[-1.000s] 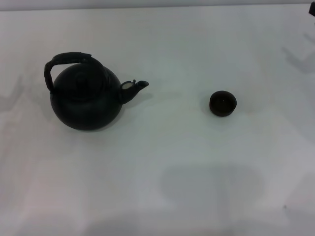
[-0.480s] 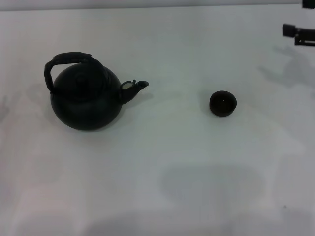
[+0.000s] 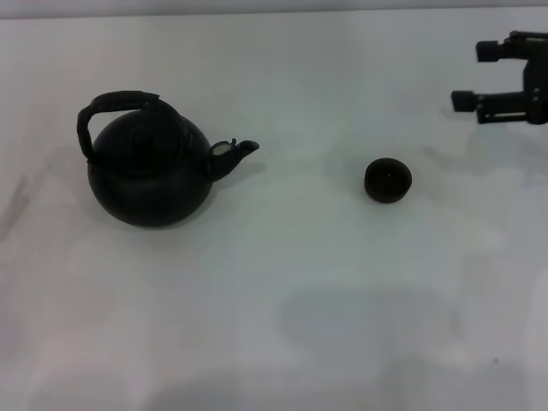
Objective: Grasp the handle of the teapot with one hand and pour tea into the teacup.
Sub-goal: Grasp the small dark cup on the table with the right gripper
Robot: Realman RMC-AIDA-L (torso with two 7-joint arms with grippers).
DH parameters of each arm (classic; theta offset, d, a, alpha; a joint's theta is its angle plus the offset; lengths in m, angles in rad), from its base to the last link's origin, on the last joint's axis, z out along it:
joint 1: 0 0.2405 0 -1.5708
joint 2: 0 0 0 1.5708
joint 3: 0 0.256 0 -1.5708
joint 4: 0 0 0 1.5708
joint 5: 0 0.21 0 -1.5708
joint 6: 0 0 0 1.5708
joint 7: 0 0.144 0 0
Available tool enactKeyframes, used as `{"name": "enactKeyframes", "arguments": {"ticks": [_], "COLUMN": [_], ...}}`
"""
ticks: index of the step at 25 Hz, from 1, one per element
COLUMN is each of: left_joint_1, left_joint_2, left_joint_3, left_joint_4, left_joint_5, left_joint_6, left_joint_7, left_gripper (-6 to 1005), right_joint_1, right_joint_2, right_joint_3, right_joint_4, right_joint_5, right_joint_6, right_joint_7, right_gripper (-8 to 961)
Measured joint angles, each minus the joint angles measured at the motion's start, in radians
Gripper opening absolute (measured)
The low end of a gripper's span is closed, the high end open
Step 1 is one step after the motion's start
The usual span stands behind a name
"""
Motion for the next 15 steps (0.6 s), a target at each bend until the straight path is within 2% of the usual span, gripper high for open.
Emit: {"name": "enactKeyframes", "arguments": {"ticks": [1, 8, 10, 15], "left_joint_1": [-0.001, -0.015, -0.019, -0.027], "left_joint_2": [0.0, -0.001, -0.001, 0.0], "left_joint_3": [0.0, 0.001, 0.001, 0.002], "left_joint_4": [-0.001, -0.001, -0.001, -0.002], "left_joint_5": [0.002, 0.01, 0.011, 0.012], "left_joint_6": [0.0, 0.0, 0.0, 0.0], "left_joint_7": [0.0, 0.001, 0.003, 0.005], "left_gripper": [880, 879, 879, 878], "right_joint_1": [0.0, 0.017, 0.024, 0.028], "right_joint_2": [0.0, 0.063, 0.075, 0.08], "right_joint_3": [0.0, -0.005, -0.012, -0.06], "right_joint_4": [0.0, 0.001, 0.001, 0.001], "right_joint_5": [0.0, -0.134, -0.164, -0.175], "right_joint_6": [0.0, -0.012, -0.017, -0.047], "right_joint_7": [0.0, -0.008, -0.01, -0.013], "right_gripper": [865, 866, 866, 865]}}
